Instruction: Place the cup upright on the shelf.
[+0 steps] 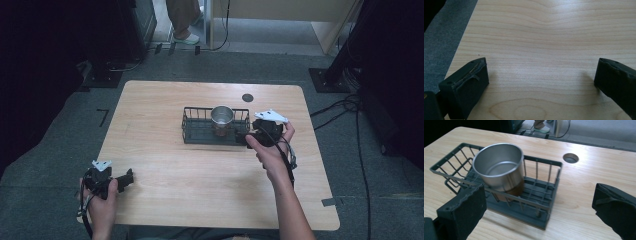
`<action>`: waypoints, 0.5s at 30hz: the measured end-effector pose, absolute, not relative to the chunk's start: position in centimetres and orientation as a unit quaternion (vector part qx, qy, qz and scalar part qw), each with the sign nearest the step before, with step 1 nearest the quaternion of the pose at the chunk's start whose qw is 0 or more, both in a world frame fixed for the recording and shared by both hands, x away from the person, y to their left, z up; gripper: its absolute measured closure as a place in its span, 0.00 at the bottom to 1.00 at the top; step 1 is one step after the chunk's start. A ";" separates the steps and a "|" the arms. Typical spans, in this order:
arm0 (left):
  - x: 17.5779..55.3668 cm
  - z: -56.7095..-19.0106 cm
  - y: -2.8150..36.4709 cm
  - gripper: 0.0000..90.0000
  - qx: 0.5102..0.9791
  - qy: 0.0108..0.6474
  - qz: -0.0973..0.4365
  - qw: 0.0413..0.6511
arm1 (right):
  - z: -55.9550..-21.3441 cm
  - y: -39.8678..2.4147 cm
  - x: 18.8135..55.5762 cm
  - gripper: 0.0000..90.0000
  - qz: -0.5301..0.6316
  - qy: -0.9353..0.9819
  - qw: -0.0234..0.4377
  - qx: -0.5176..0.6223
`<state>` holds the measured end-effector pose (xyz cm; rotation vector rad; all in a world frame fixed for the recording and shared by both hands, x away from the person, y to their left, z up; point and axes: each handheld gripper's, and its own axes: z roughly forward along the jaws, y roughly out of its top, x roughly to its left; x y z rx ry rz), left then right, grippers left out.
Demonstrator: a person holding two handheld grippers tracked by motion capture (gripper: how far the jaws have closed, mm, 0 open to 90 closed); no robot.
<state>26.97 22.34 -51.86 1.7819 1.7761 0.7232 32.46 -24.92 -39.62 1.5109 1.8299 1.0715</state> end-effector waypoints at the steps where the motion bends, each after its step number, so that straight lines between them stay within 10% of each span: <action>1: 27.0 -51.9 22.3 0.00 0.657 0.655 0.267 0.259 | -39.7 -25.1 32.3 0.00 0.397 0.676 0.267 0.560; 15: 27.0 -51.9 22.4 0.00 0.659 0.655 0.267 0.258 | -42.0 -29.0 30.1 0.00 0.377 0.655 0.277 0.594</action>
